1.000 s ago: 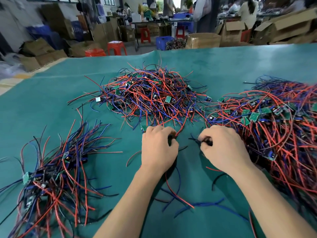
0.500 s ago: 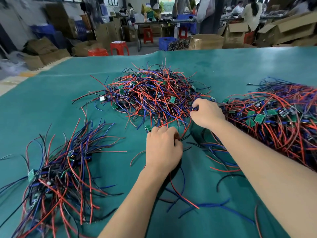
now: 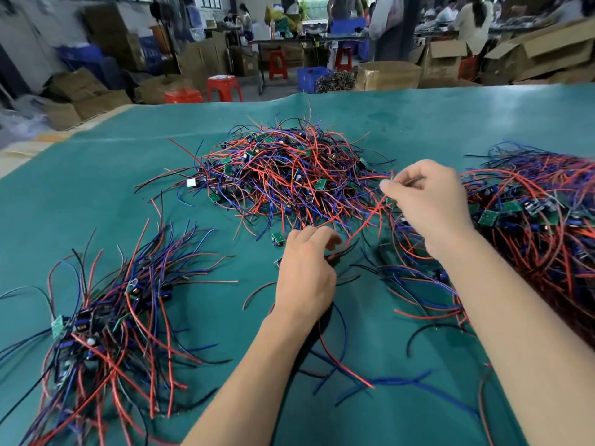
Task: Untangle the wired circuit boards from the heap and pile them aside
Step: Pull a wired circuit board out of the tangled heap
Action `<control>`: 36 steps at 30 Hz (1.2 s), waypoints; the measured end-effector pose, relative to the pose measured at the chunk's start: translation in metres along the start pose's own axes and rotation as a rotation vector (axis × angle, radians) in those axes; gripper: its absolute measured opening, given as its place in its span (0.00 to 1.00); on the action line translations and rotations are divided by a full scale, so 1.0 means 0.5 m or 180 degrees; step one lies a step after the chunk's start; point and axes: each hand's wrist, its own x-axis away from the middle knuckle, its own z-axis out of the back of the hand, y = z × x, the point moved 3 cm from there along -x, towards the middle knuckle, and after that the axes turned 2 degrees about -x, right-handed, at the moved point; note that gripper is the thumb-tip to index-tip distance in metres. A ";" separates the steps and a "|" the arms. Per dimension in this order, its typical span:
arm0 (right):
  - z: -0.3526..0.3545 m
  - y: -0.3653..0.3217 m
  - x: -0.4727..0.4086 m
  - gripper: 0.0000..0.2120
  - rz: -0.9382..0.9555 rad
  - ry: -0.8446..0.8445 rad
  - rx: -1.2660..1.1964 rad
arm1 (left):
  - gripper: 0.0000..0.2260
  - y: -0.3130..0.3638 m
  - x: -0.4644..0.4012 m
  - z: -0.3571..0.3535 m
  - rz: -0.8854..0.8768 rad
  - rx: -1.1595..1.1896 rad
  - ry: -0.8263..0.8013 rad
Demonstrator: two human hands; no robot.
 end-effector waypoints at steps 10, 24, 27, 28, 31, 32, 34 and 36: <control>-0.030 0.044 0.142 0.12 -0.1067 -0.1417 -0.2360 | 0.13 0.020 0.003 -0.012 0.0724 0.2305 -0.0457; -0.038 0.076 0.143 0.03 -0.0876 -0.0918 -0.1854 | 0.05 0.008 0.003 -0.023 0.0846 0.2678 -0.0779; -0.030 0.078 0.134 0.03 -0.0975 -0.1043 -0.1856 | 0.05 0.008 0.004 -0.024 0.0735 0.2488 -0.0945; -0.030 0.079 0.134 0.04 -0.1012 -0.1138 -0.1919 | 0.05 0.009 0.006 -0.025 0.0685 0.2425 -0.1010; -0.021 0.079 0.129 0.04 -0.0948 -0.1196 -0.2017 | 0.08 0.010 0.006 -0.026 0.0723 0.2414 -0.1112; -0.015 0.079 0.125 0.04 -0.0827 -0.1153 -0.1953 | 0.09 0.011 0.006 -0.025 0.0726 0.2395 -0.1160; -0.007 0.078 0.121 0.08 -0.0550 -0.1190 -0.1740 | 0.09 0.013 0.006 -0.025 0.0721 0.2358 -0.1253; -0.004 0.076 0.122 0.10 -0.0356 -0.1352 -0.1607 | 0.09 0.014 0.008 -0.025 0.0729 0.2358 -0.1307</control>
